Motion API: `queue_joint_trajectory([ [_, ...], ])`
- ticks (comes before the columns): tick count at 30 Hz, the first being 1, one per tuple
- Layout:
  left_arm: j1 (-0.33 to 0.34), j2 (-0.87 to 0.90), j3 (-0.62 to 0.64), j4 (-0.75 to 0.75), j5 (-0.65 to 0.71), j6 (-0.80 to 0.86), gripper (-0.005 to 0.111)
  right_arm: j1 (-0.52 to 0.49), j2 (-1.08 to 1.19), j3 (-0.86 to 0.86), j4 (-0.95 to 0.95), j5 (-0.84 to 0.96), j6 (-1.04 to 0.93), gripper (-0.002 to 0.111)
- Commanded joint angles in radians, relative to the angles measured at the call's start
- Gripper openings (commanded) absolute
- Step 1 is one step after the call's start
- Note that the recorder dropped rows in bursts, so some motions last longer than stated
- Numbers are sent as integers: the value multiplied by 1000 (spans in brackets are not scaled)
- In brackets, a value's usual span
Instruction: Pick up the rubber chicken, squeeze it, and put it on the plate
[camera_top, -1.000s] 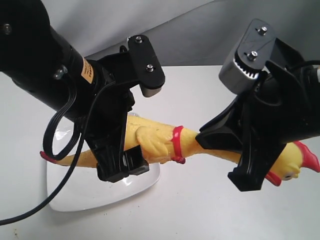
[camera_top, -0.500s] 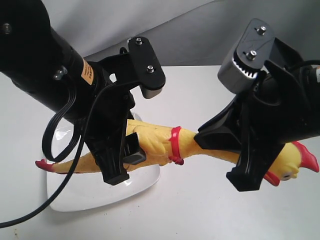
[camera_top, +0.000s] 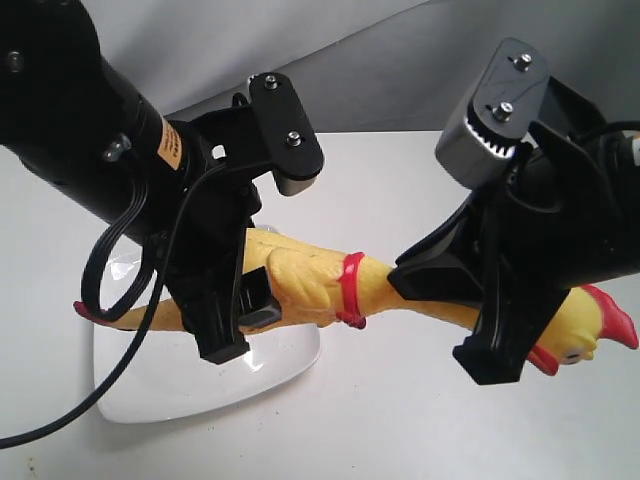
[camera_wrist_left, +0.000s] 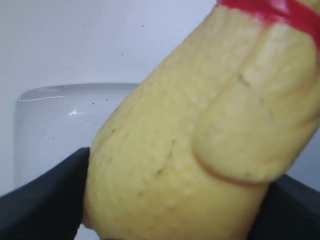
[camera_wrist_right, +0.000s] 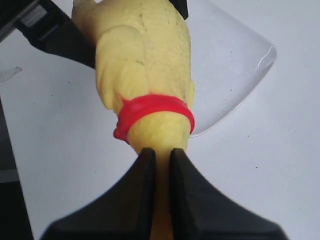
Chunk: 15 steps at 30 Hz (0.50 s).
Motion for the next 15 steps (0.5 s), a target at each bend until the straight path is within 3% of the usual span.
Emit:
queue_joint_trajectory([
  [1,1,-3,2,2,15,-6,2,0,-14,-1,8,-10,-7,0],
  [5,1,-3,2,2,-7,-6,2,0,-14,-1,10,-10,-7,0],
  [7,1,-3,2,5,-9,-6,9,0,-14,-1,12,-10,-7,0],
  [10,1,-3,2,5,-9,-6,37,0,-14,-1,12,-10,-7,0],
  [14,1,-3,2,1,-9,-14,103,0,-14,-1,12,-10,-7,0],
  [15,1,-3,2,-4,-9,-20,104,0,-14,-1,12,-10,-7,0],
])
